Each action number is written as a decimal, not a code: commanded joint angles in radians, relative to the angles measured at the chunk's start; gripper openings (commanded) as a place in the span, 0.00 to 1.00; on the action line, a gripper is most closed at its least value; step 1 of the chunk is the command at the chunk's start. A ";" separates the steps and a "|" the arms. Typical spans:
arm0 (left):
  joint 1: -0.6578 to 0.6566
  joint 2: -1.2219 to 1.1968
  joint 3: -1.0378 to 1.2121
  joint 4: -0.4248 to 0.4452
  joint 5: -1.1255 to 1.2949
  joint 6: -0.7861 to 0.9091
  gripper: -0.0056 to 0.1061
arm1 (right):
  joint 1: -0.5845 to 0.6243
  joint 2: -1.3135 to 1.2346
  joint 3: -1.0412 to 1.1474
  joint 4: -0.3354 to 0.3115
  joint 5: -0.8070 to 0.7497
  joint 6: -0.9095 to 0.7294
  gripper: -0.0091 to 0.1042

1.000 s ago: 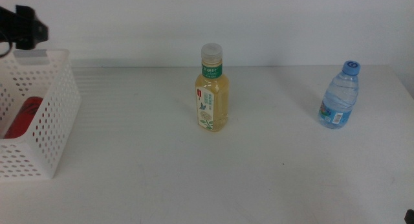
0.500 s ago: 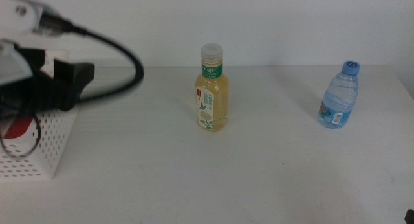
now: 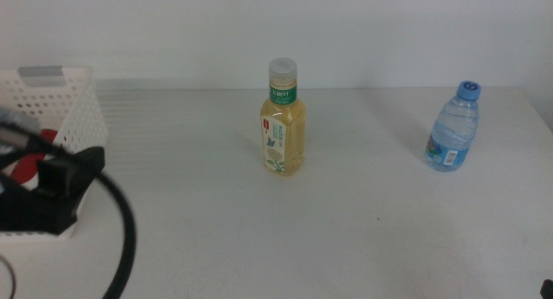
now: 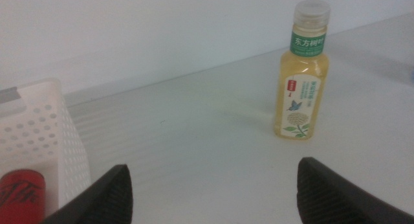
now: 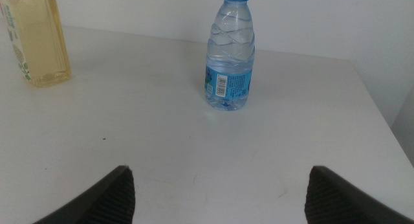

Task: Use arms to grab the bottles and put them into the dustbin to the left of the table.

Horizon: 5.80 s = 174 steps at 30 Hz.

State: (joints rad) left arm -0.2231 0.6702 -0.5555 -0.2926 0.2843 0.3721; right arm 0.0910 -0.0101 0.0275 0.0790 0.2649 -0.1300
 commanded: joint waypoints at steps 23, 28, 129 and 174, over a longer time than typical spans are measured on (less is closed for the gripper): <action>-0.006 -0.132 0.046 -0.127 -0.050 0.007 0.77 | -0.005 -0.027 -0.007 -0.010 -0.073 -0.009 0.70; -0.087 -0.010 0.045 -0.240 -0.222 0.136 0.77 | -0.005 -0.027 -0.007 -0.010 -0.073 -0.009 0.70; -0.087 0.939 -0.385 0.972 -0.792 -1.003 0.24 | -0.005 -0.027 -0.007 -0.010 -0.073 -0.009 0.70; 0.559 0.649 -0.480 2.117 -0.717 -2.036 0.11 | -0.005 -0.027 -0.007 -0.010 -0.073 -0.009 0.70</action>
State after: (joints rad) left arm 0.3709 1.3640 -0.9858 1.7820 -0.4785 -1.7350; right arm 0.0910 -0.0101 0.0275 0.0790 0.2649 -0.1300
